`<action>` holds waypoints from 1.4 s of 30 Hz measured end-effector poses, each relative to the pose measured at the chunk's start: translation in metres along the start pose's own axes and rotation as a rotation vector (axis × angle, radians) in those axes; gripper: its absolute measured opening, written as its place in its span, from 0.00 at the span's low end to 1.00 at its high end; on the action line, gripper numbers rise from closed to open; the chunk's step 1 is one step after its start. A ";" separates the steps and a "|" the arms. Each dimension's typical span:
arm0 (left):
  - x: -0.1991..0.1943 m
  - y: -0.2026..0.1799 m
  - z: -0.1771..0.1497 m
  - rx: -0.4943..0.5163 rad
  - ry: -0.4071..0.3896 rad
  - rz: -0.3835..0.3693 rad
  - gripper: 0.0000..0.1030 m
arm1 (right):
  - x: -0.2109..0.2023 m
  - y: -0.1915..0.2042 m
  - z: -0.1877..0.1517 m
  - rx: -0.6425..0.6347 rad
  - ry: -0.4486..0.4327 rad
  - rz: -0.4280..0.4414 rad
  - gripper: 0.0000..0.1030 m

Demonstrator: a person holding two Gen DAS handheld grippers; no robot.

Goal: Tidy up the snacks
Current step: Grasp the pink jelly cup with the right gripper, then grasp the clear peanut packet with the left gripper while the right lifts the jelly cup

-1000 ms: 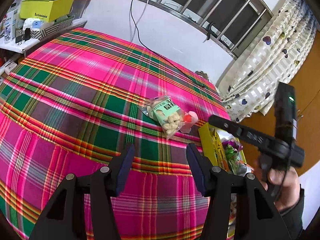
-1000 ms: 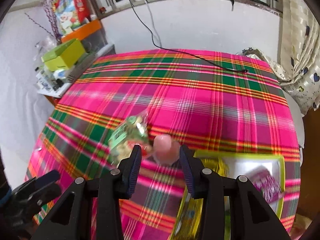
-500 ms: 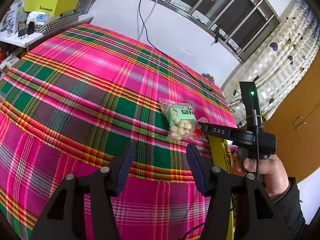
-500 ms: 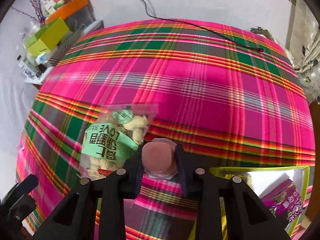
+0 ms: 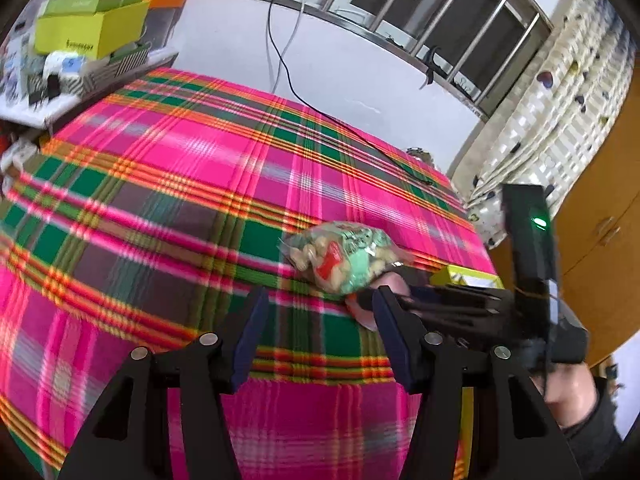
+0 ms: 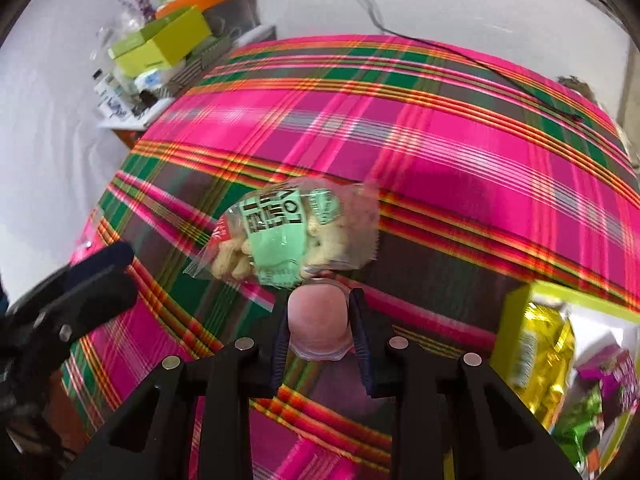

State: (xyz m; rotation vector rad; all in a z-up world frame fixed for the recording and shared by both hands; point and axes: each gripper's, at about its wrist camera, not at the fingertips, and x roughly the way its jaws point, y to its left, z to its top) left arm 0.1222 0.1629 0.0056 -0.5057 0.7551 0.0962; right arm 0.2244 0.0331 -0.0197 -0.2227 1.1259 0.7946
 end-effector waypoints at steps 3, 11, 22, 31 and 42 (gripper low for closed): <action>0.011 -0.004 0.013 0.068 0.006 -0.011 0.58 | -0.014 -0.009 -0.008 0.032 -0.024 -0.001 0.25; 0.050 -0.023 0.050 0.267 0.026 -0.046 0.59 | -0.025 -0.005 -0.016 0.028 -0.046 0.006 0.23; 0.091 -0.038 0.033 0.383 0.180 -0.086 0.60 | -0.024 -0.007 -0.014 0.021 -0.063 -0.025 0.23; 0.095 -0.030 0.024 0.313 0.178 -0.024 0.55 | -0.018 -0.008 -0.012 0.007 -0.054 -0.032 0.25; 0.066 -0.021 0.012 0.241 0.108 0.029 0.47 | -0.035 0.005 -0.019 -0.046 -0.109 -0.065 0.00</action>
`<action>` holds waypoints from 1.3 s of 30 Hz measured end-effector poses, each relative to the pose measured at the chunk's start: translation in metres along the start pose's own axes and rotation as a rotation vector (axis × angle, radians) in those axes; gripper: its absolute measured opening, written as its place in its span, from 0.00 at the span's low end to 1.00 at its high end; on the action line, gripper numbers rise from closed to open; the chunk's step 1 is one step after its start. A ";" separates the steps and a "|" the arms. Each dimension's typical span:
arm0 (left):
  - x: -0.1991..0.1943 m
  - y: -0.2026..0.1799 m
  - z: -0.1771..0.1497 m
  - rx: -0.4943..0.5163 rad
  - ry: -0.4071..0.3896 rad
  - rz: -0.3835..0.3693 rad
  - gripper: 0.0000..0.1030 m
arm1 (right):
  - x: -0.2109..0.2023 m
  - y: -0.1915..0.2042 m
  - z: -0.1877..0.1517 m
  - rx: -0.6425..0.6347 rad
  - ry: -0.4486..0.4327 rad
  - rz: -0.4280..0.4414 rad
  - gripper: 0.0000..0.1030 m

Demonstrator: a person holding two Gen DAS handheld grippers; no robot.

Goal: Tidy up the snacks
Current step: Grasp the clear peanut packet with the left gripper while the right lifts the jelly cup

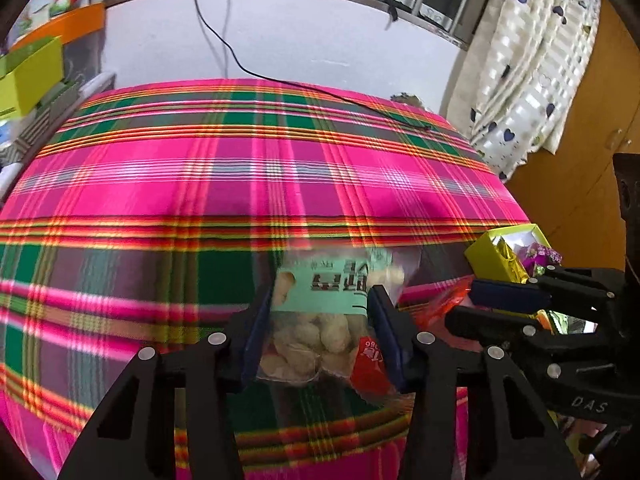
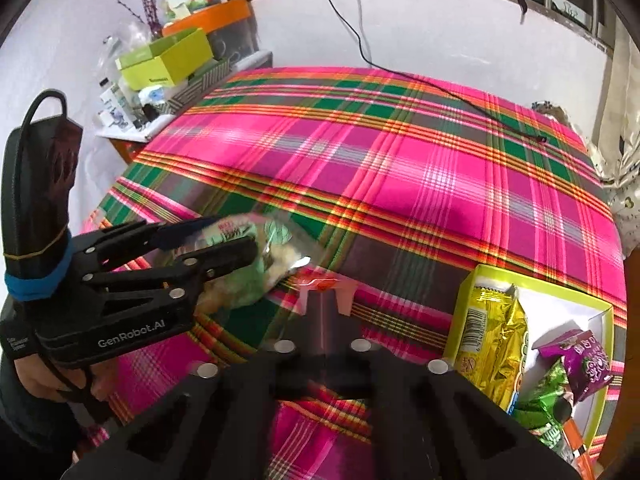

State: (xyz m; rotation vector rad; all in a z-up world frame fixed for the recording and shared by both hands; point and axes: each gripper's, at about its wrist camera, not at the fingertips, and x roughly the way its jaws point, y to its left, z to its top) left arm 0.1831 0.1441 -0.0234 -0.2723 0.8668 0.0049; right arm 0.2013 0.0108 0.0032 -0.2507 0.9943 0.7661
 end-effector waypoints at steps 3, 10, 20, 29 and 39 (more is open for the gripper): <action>-0.012 -0.002 -0.004 -0.018 -0.016 0.029 0.46 | -0.006 0.004 -0.001 -0.010 -0.006 -0.004 0.00; -0.017 -0.001 -0.021 -0.037 -0.010 0.034 0.46 | -0.010 0.002 -0.013 0.013 -0.007 0.011 0.29; -0.032 0.006 -0.037 -0.029 -0.021 0.037 0.46 | 0.017 0.006 0.003 -0.077 0.074 -0.051 0.48; -0.031 0.000 -0.040 0.058 0.006 0.048 0.48 | 0.033 0.001 0.011 -0.084 0.094 -0.084 0.25; -0.018 -0.007 -0.040 0.081 0.053 0.046 0.53 | 0.005 0.006 -0.006 -0.060 0.041 -0.047 0.25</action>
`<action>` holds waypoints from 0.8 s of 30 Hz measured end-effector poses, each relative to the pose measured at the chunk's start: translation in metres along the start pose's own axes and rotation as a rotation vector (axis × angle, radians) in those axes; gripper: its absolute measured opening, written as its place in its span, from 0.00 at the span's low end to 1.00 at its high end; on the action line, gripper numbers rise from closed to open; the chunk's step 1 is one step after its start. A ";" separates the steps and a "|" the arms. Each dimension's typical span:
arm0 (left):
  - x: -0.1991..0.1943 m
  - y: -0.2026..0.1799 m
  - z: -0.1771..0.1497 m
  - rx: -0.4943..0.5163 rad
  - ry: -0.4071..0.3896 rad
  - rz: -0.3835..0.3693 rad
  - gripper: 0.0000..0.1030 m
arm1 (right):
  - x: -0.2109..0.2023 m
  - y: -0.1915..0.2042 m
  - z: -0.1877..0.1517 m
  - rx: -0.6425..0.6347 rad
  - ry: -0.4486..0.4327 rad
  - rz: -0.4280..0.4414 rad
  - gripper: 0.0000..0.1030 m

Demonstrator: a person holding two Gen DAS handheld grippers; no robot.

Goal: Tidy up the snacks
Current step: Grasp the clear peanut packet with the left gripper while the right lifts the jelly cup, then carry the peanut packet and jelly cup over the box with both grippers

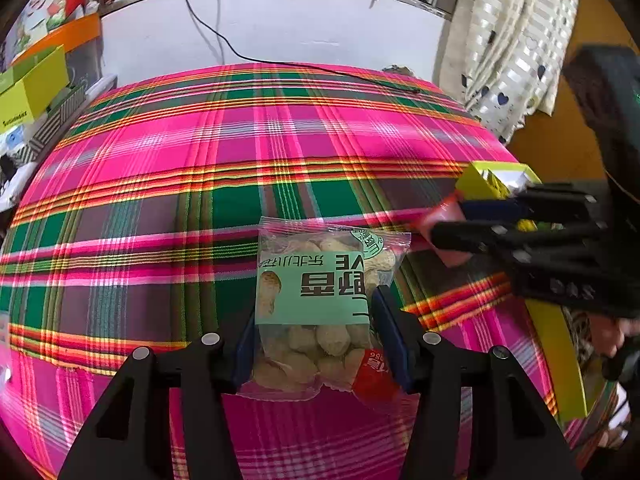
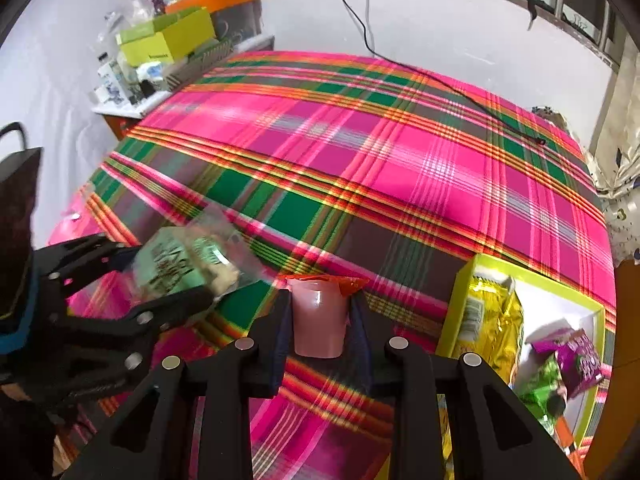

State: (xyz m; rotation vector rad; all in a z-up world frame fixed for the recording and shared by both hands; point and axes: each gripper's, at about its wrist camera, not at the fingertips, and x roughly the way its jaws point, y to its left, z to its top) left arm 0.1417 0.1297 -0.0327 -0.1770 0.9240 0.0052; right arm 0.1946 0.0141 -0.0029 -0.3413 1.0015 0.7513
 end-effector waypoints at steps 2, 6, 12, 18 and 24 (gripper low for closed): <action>-0.001 -0.001 0.000 -0.010 -0.007 0.011 0.50 | -0.011 0.001 -0.005 0.005 -0.023 0.007 0.25; -0.008 -0.006 -0.004 -0.026 -0.025 0.041 0.47 | -0.030 0.002 -0.015 0.020 -0.061 0.025 0.25; -0.034 -0.016 -0.013 -0.106 -0.088 0.067 0.46 | -0.063 0.001 -0.033 0.044 -0.120 0.042 0.25; -0.071 -0.034 -0.023 -0.152 -0.154 0.095 0.46 | -0.104 0.000 -0.057 0.075 -0.193 0.051 0.25; -0.104 -0.056 -0.031 -0.150 -0.214 0.089 0.46 | -0.133 0.001 -0.078 0.089 -0.240 0.053 0.25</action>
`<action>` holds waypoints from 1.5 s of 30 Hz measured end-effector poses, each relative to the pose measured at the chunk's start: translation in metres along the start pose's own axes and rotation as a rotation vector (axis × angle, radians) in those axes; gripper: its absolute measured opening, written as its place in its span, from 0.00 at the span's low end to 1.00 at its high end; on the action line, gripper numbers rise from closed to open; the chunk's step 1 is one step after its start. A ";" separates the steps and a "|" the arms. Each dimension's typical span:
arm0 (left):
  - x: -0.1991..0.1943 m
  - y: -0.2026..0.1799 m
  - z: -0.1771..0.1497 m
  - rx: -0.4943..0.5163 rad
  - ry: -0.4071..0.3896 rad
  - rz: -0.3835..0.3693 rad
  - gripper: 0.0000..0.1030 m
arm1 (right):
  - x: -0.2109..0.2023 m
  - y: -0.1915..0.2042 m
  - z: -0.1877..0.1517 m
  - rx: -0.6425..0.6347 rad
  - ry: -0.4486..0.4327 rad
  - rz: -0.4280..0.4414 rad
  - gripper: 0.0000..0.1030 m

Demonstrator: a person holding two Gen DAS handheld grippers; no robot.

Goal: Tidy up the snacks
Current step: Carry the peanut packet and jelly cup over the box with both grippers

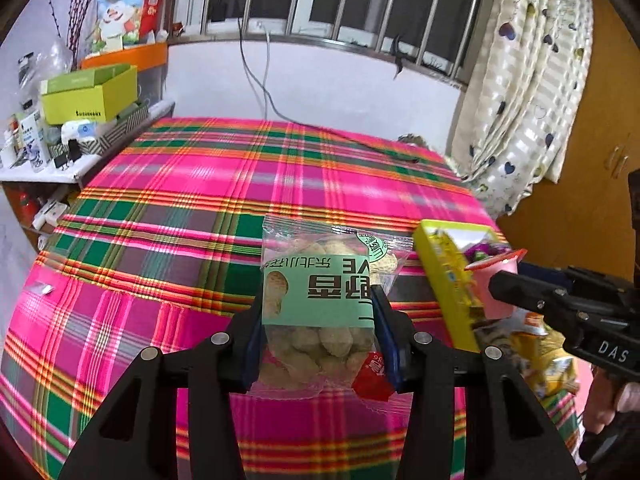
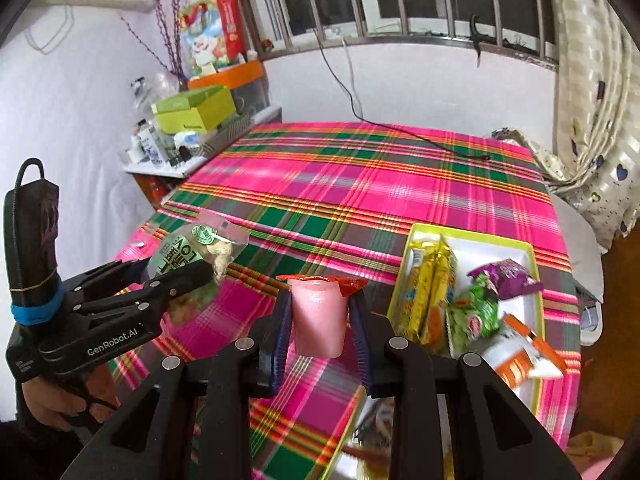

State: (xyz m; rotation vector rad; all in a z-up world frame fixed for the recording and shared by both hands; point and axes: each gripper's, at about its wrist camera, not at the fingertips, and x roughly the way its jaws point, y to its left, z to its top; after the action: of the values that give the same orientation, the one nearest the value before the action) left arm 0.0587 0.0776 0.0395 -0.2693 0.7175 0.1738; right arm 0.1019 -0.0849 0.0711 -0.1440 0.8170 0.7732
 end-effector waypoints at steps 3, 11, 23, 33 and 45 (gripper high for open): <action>-0.012 -0.008 -0.002 0.000 -0.016 -0.011 0.46 | -0.015 -0.001 -0.007 0.005 -0.018 -0.002 0.25; -0.029 -0.034 -0.009 0.030 -0.041 -0.038 0.47 | -0.047 -0.005 -0.019 0.019 -0.061 -0.019 0.25; -0.044 -0.069 -0.012 0.086 -0.065 -0.073 0.47 | -0.078 -0.018 -0.032 0.043 -0.103 -0.048 0.25; -0.042 -0.089 -0.015 0.108 -0.046 -0.103 0.47 | -0.092 -0.036 -0.042 0.081 -0.117 -0.078 0.25; -0.029 -0.111 -0.017 0.133 -0.010 -0.161 0.47 | -0.100 -0.077 -0.065 0.162 -0.105 -0.116 0.25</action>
State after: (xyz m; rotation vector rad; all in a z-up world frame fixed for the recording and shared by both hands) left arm 0.0538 -0.0350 0.0669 -0.1978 0.6906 -0.0262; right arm 0.0709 -0.2232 0.0838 -0.0052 0.7613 0.5980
